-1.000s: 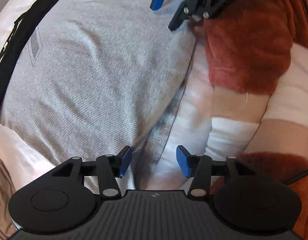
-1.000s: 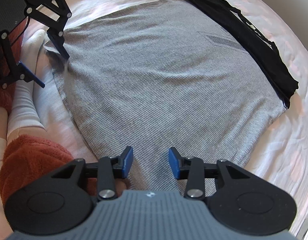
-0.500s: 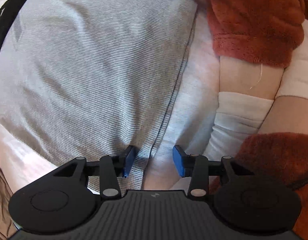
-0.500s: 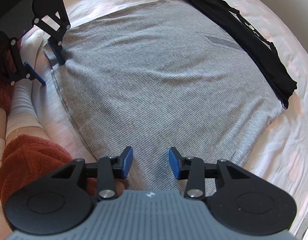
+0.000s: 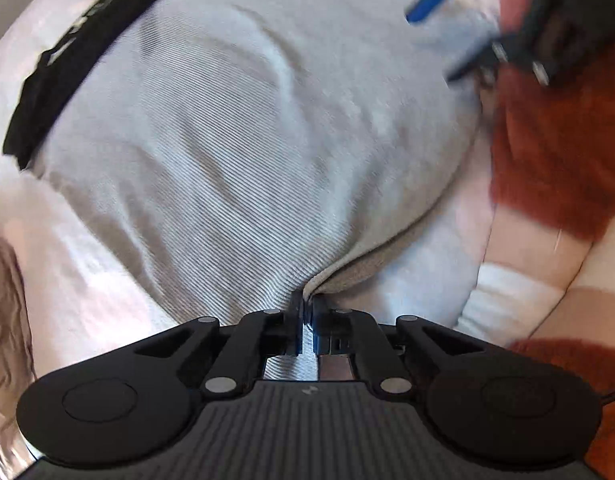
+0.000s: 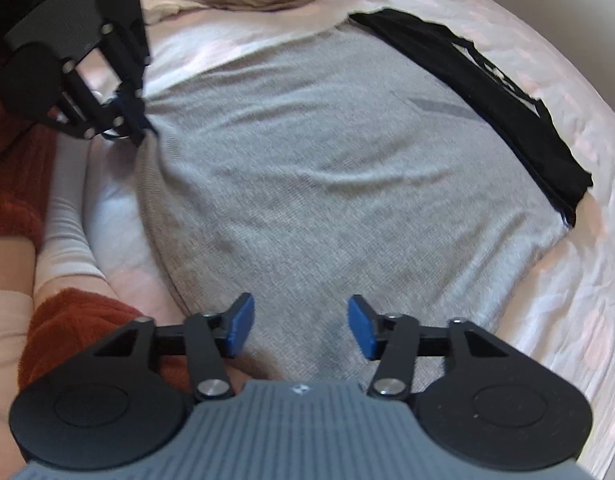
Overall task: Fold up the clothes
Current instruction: 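Fold the grey side over the shirt body with the left gripper, then open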
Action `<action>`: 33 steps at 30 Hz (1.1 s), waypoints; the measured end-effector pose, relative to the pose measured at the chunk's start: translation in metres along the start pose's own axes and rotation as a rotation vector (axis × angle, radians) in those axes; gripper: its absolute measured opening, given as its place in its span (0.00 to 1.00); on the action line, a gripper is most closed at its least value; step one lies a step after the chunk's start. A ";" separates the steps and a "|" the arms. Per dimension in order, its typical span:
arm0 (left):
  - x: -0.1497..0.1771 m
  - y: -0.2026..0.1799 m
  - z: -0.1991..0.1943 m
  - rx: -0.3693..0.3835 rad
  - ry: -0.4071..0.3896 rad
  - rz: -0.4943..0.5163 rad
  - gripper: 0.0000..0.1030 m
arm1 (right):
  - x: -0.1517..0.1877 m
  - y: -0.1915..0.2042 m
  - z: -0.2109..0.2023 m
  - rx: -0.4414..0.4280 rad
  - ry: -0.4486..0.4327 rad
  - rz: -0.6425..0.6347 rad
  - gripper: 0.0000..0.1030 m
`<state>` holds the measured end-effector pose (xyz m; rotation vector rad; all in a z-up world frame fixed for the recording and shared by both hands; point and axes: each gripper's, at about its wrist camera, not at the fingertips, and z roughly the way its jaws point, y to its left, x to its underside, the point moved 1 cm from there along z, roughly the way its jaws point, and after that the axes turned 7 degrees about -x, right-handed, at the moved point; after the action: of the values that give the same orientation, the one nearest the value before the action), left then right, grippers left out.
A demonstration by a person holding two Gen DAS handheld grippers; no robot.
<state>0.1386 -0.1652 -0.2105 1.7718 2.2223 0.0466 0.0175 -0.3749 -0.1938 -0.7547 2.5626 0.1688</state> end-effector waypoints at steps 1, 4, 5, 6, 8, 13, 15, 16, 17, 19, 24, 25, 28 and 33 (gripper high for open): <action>0.000 -0.002 -0.003 0.010 -0.019 -0.041 0.02 | -0.002 0.006 -0.001 0.002 -0.001 -0.031 0.62; -0.018 -0.023 -0.008 0.027 -0.051 -0.114 0.02 | -0.008 0.023 -0.004 0.009 -0.002 -0.125 0.63; -0.041 -0.027 -0.015 0.029 -0.059 -0.135 0.02 | -0.011 0.028 -0.003 0.002 0.000 -0.146 0.63; -0.067 -0.029 -0.023 0.031 -0.068 -0.156 0.02 | -0.015 0.033 -0.001 -0.007 0.003 -0.163 0.63; -0.062 -0.026 -0.034 0.040 -0.092 -0.193 0.02 | -0.024 0.041 0.002 -0.057 -0.013 -0.162 0.63; -0.060 -0.023 -0.055 0.035 -0.119 -0.232 0.02 | -0.033 0.050 0.032 0.036 0.103 -0.211 0.59; -0.062 -0.022 -0.054 0.029 -0.124 -0.239 0.02 | -0.029 0.041 0.032 0.058 0.132 -0.178 0.55; -0.062 -0.020 -0.053 0.027 -0.127 -0.240 0.02 | -0.026 0.035 0.029 0.082 0.143 -0.158 0.54; -0.062 -0.019 -0.052 0.026 -0.130 -0.241 0.02 | -0.023 0.028 0.027 0.106 0.157 -0.147 0.53; -0.064 -0.019 -0.049 0.020 -0.131 -0.233 0.02 | -0.016 0.014 0.020 0.135 0.182 -0.122 0.44; -0.070 -0.013 -0.045 -0.015 -0.131 -0.218 0.02 | -0.001 -0.018 0.002 0.157 0.230 -0.076 0.39; -0.071 -0.012 -0.044 -0.020 -0.132 -0.217 0.02 | 0.001 -0.025 -0.001 0.171 0.233 -0.067 0.39; -0.074 -0.005 -0.042 -0.057 -0.128 -0.199 0.02 | 0.007 -0.046 -0.010 0.212 0.226 -0.018 0.37; -0.078 0.004 -0.025 -0.088 -0.123 -0.237 0.02 | 0.020 -0.087 -0.015 0.287 0.150 0.153 0.30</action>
<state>0.1515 -0.2345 -0.1698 1.4164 2.2864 -0.0151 0.0438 -0.4615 -0.1884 -0.4798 2.7054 -0.2128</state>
